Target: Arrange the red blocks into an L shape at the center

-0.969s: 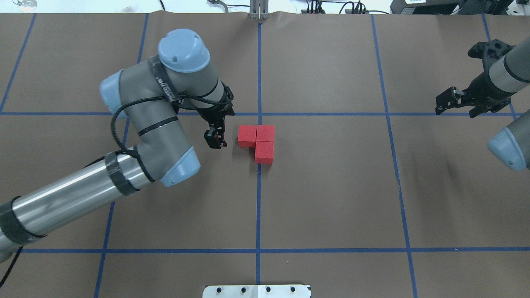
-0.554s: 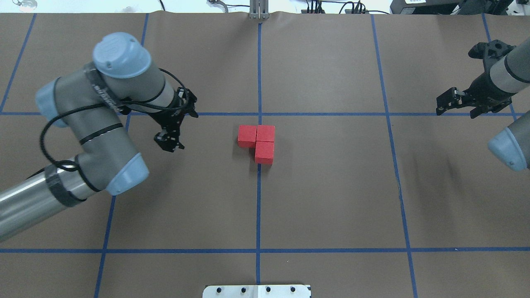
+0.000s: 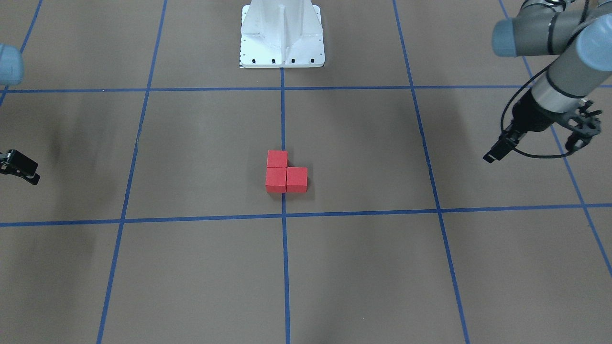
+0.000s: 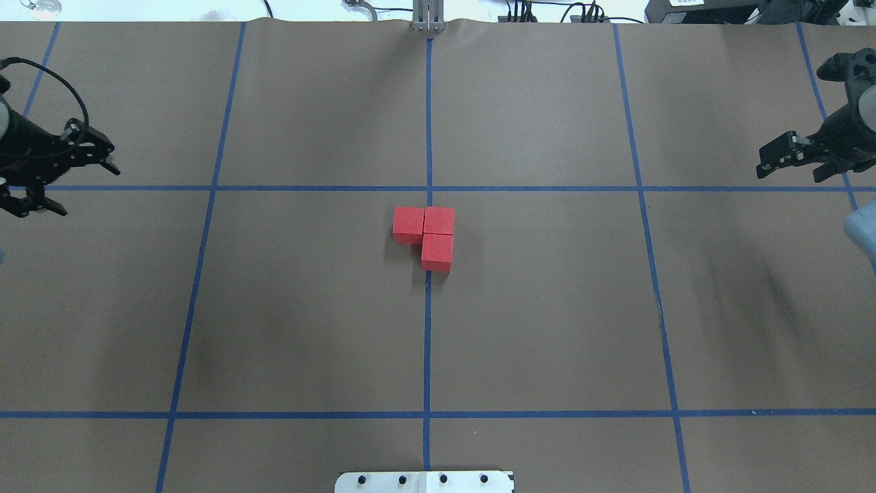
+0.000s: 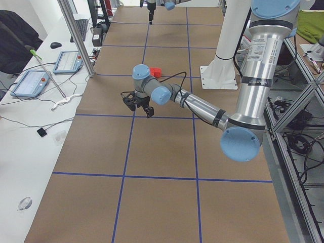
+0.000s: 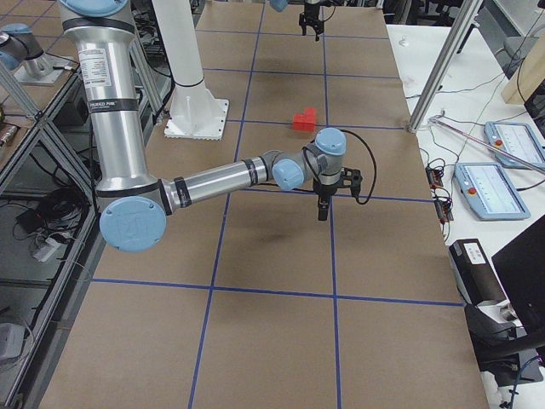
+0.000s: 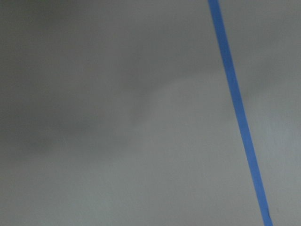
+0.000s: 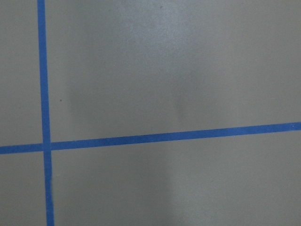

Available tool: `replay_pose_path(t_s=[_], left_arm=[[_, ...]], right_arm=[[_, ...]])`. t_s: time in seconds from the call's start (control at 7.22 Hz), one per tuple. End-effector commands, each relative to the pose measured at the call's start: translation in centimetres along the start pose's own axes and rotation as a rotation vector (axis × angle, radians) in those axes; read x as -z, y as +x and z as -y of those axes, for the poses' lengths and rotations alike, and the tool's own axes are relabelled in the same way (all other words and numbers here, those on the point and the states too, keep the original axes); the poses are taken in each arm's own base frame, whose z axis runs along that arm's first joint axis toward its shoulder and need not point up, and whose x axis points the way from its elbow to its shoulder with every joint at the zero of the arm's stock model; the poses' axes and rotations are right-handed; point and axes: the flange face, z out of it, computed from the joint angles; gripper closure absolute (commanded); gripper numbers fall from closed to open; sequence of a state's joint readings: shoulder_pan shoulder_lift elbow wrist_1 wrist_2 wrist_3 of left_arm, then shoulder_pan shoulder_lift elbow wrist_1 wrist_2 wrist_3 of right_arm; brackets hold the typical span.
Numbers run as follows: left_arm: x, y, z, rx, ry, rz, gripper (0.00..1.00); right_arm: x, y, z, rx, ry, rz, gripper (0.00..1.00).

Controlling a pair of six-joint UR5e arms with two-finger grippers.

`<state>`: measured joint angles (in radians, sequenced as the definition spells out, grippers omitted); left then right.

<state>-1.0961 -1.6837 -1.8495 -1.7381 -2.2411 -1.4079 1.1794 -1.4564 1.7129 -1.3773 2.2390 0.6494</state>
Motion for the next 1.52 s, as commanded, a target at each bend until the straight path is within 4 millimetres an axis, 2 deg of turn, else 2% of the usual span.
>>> replay_pose_path(t_s=[0.0, 0.14, 0.42, 0.69, 0.83, 1.11, 1.38], left_arm=[[2.2, -7.1, 5.6, -0.197, 0.047, 0.026, 0.00], [3.0, -9.8, 7.9, -0.280, 0.064, 0.041, 0.00], [4.0, -15.1, 13.4, -0.449, 0.052, 0.047, 0.00], [4.5, -19.7, 17.7, -0.579, 0.058, 0.069, 0.00], [4.5, -21.4, 19.3, -0.634, 0.054, 0.077, 0.00], [4.6, -21.1, 19.5, -0.624, 0.032, 0.094, 0.00], [4.8, -20.4, 19.4, -0.593, -0.005, 0.090, 0.00]], right_arm=[[1.4, 4.0, 0.0, 0.039, 0.003, 0.004, 0.00], [2.0, 5.7, 0.2, 0.034, 0.009, 0.003, 0.00], [1.5, 8.5, 0.9, 0.057, -0.011, 0.012, 0.00], [1.3, 8.8, 1.6, 0.061, -0.015, 0.011, 0.00], [1.0, 8.4, 2.7, 0.063, -0.017, 0.011, 0.00], [0.7, 8.0, 4.1, 0.063, -0.030, 0.007, 0.00], [2.2, 6.1, 6.2, 0.096, -0.061, -0.008, 0.00]])
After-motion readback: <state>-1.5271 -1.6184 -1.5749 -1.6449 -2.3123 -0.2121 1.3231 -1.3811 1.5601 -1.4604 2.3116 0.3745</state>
